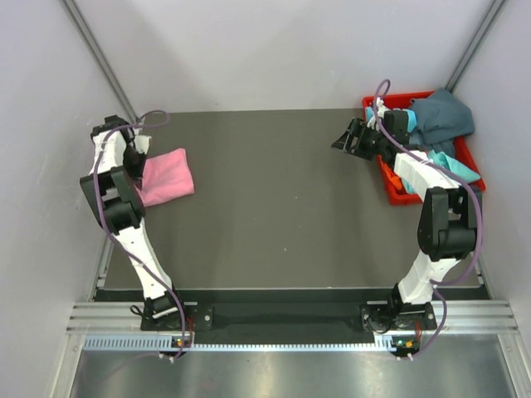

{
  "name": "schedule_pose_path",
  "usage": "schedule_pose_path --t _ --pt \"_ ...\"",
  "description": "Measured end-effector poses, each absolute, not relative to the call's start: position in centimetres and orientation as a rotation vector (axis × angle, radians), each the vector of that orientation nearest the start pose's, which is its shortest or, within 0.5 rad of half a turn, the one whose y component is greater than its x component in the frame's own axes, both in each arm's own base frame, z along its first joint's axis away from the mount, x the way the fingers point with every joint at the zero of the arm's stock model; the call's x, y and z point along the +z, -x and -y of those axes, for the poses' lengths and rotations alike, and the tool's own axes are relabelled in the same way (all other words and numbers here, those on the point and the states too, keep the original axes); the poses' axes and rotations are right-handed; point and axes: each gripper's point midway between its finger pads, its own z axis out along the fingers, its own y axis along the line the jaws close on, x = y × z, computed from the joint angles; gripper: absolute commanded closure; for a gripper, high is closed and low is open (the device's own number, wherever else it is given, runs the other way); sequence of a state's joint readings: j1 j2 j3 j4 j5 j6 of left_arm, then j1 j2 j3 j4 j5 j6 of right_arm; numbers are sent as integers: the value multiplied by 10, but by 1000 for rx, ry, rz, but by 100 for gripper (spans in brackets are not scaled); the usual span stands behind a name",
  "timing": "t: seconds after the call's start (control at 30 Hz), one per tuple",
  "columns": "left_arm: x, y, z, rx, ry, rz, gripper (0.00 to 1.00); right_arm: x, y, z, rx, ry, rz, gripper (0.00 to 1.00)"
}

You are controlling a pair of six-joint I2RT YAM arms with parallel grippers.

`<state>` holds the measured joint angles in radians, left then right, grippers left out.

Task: Fold and stack the t-shirts
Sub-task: Neatly place the folded tshirt to the corner

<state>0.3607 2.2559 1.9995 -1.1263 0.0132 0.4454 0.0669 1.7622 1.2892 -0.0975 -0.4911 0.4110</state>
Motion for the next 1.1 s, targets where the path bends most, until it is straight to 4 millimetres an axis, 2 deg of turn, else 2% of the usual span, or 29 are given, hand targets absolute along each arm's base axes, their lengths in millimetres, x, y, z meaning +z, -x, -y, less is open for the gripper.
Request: schedule_pose_path --t 0.23,0.43,0.57,0.83,1.1 --pt "90 -394 -202 255 -256 -2952 100 162 -473 -129 803 -79 -2171 28" --pt "93 -377 -236 376 -242 -2994 100 159 -471 -129 804 -84 -2181 28" --pt "88 -372 -247 429 -227 -3028 100 159 -471 -130 805 -83 -2179 28" --pt "61 -372 -256 471 -237 -3099 100 157 -468 -129 805 -86 -2184 28" --pt "58 -381 -261 504 -195 -3091 100 158 -464 -129 805 -85 -2183 28"
